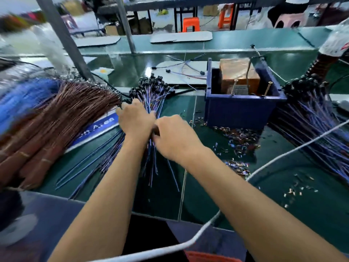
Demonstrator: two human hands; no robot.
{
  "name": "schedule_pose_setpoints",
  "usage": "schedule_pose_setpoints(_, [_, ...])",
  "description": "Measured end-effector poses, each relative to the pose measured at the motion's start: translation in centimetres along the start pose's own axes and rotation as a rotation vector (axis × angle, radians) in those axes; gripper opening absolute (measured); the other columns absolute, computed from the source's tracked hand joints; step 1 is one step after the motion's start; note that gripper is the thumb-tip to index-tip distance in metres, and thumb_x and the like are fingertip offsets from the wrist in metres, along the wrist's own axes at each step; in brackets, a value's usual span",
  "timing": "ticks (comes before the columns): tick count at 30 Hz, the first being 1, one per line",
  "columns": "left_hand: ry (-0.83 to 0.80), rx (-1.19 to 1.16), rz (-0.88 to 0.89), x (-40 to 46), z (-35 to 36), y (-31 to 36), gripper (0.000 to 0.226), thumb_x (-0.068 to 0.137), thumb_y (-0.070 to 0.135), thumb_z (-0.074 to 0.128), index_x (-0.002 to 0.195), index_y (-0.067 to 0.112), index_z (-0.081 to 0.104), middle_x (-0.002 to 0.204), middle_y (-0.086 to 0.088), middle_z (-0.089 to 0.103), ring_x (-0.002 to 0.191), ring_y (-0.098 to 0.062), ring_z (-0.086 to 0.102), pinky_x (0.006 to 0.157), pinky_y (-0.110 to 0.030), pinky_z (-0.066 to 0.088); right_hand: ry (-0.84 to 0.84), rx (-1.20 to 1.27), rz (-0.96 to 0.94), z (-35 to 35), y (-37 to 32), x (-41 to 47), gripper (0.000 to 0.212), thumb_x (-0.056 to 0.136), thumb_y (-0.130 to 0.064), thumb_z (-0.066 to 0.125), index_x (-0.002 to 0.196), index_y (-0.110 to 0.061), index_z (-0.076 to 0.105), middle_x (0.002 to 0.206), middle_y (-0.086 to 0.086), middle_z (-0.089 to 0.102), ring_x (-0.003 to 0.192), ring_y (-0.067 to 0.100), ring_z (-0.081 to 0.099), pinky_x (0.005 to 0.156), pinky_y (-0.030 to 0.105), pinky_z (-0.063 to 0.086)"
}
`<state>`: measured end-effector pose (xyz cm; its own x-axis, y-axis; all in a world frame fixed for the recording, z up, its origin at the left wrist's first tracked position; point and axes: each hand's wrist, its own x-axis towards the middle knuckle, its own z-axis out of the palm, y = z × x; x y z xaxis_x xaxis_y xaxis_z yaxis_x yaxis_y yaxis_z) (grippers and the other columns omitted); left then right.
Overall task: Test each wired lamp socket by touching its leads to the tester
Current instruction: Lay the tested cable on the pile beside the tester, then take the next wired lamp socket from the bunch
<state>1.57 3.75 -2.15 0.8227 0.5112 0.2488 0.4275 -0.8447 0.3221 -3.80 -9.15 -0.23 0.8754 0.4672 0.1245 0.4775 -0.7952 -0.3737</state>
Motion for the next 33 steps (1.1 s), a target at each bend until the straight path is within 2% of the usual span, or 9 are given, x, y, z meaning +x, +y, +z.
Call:
schedule_pose_setpoints(5, [0.043,-0.088,0.013,1.1,-0.1,-0.1,0.027,0.081,0.014,0.063,0.104,0.002,0.071,0.110,-0.024,0.067,0.105,-0.042,0.062,0.086,-0.041,0.050,-0.055,0.061,0.058,1.3,-0.2,0.8,0.018,0.088,-0.016,0.067,0.083,-0.012,0.051,0.072,0.004,0.039,0.073,0.038,0.047,0.065,0.037,0.040])
schedule_pose_setpoints(10, [0.037,-0.274,-0.054,1.0,-1.0,0.2,0.015,0.078,0.012,0.064,0.086,0.015,0.076,0.086,-0.007,0.071,0.087,-0.031,0.064,0.072,-0.027,0.040,0.043,0.332,0.211,1.3,1.1,1.4,0.020,0.092,-0.033,0.072,0.094,-0.013,0.070,0.093,0.012,0.072,0.091,0.037,0.068,0.082,0.042,0.058])
schedule_pose_setpoints(13, [-0.041,-0.688,-0.185,0.6,-1.2,1.6,0.017,0.081,0.010,0.066,0.068,0.019,0.062,0.068,0.000,0.060,0.071,-0.023,0.054,0.065,-0.030,0.042,0.174,0.520,0.302,0.8,1.7,2.0,0.021,0.101,-0.035,0.063,0.096,-0.017,0.071,0.095,0.007,0.074,0.094,0.032,0.068,0.087,0.042,0.055])
schedule_pose_setpoints(16, [-0.135,-1.330,-0.346,0.0,-1.6,3.9,0.023,0.092,-0.002,0.057,0.075,0.013,0.053,0.069,-0.004,0.058,0.064,-0.020,0.050,0.055,-0.025,0.044,0.088,0.834,0.344,0.6,1.6,2.5,0.036,0.107,-0.041,0.051,0.094,-0.010,0.065,0.095,0.012,0.072,0.095,0.036,0.067,0.092,0.051,0.055])
schedule_pose_setpoints(18, [-0.147,-1.497,-0.410,-0.6,-1.7,5.2,0.023,0.099,-0.002,0.051,0.081,0.012,0.053,0.074,-0.004,0.061,0.064,-0.014,0.053,0.056,-0.022,0.046,0.059,1.015,0.370,0.4,1.8,2.4,0.038,0.108,-0.041,0.051,0.089,-0.009,0.058,0.085,0.012,0.065,0.081,0.032,0.062,0.081,0.050,0.055])
schedule_pose_setpoints(22, [-0.250,-1.583,-0.452,-1.6,-2.4,6.9,0.016,0.099,0.003,0.048,0.088,0.009,0.058,0.078,-0.005,0.064,0.066,-0.013,0.059,0.054,-0.020,0.040,0.079,1.123,0.355,-0.2,3.1,1.2,0.026,0.107,-0.025,0.058,0.094,-0.003,0.061,0.073,0.012,0.054,0.056,0.019,0.049,0.051,0.027,0.042])
schedule_pose_setpoints(27, [-0.344,-1.750,-0.547,-2.0,-4.2,7.3,0.014,0.093,0.007,0.043,0.086,0.014,0.053,0.080,-0.002,0.072,0.054,-0.013,0.060,0.046,-0.018,0.034,0.079,1.089,0.385,-0.7,4.9,0.6,0.029,0.106,-0.018,0.058,0.083,-0.002,0.065,0.070,0.014,0.056,0.047,0.017,0.052,0.046,0.024,0.044])
schedule_pose_setpoints(30, [-0.216,-1.729,-0.506,-1.7,-4.9,7.2,0.011,0.094,0.006,0.044,0.089,0.012,0.052,0.060,0.005,0.048,0.043,-0.009,0.036,0.046,-0.022,0.022,0.060,0.974,0.404,-0.4,5.7,0.3,0.035,0.105,-0.022,0.061,0.084,0.006,0.067,0.073,0.021,0.061,0.056,0.022,0.052,0.049,0.026,0.046])
schedule_pose_setpoints(33, [-0.198,-1.786,-0.451,-1.5,-6.5,7.2,0.027,0.104,0.020,0.048,0.076,0.020,0.047,0.051,0.008,0.030,0.042,-0.010,0.021,0.046,-0.024,0.018,0.027,0.637,0.369,-0.3,5.7,0.2,0.041,0.105,-0.037,0.059,0.099,0.003,0.067,0.092,0.024,0.070,0.073,0.026,0.060,0.070,0.041,0.053])
